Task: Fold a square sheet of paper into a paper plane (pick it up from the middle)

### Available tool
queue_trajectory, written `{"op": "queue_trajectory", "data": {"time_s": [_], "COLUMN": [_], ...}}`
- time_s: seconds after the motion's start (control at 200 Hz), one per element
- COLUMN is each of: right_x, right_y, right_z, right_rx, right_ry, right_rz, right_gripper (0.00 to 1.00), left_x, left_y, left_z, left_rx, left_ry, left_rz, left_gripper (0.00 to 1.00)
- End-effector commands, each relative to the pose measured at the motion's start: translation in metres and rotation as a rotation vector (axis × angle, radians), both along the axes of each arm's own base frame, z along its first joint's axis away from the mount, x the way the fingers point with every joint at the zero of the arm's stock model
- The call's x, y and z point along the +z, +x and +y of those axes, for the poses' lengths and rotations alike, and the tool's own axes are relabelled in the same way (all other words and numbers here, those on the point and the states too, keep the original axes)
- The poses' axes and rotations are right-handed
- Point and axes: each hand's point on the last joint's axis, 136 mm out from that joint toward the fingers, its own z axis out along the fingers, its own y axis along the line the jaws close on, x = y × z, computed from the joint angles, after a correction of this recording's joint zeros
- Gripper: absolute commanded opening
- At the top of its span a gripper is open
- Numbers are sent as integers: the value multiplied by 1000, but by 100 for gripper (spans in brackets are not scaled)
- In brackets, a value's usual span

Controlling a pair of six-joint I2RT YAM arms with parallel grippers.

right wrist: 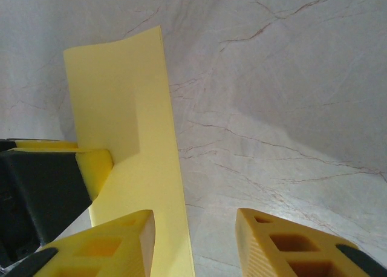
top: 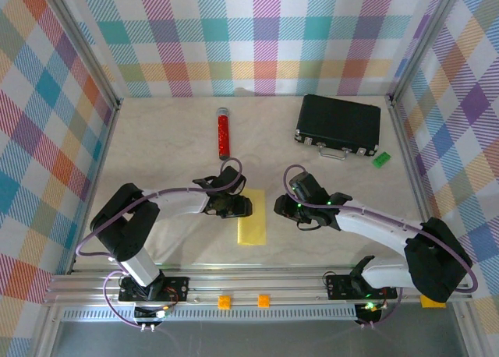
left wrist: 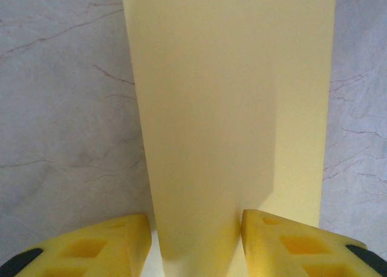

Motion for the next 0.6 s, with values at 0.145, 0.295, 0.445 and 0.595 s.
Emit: {"op": "queue_trajectory", "data": {"time_s": [0.145, 0.295, 0.445, 0.595], "right_x": [4, 5, 5, 4], "right_y": [0, -1, 0, -1], "right_z": [-1, -2, -1, 3], "right_rx": [-3, 1, 7, 16], "right_ry": [9, 4, 14, 23], "right_rz": [-6, -7, -11, -1], "right_gripper": [41, 41, 41, 40], "left_x": [-30, -32, -33, -36], "left_y": [-8, -8, -9, -9], "left_z": [18, 20, 21, 22], "left_rx": [2, 4, 12, 29], "left_ry": [120, 126, 130, 135], "left_rz": [50, 55, 57, 64], "left_gripper": [47, 47, 47, 47]}}
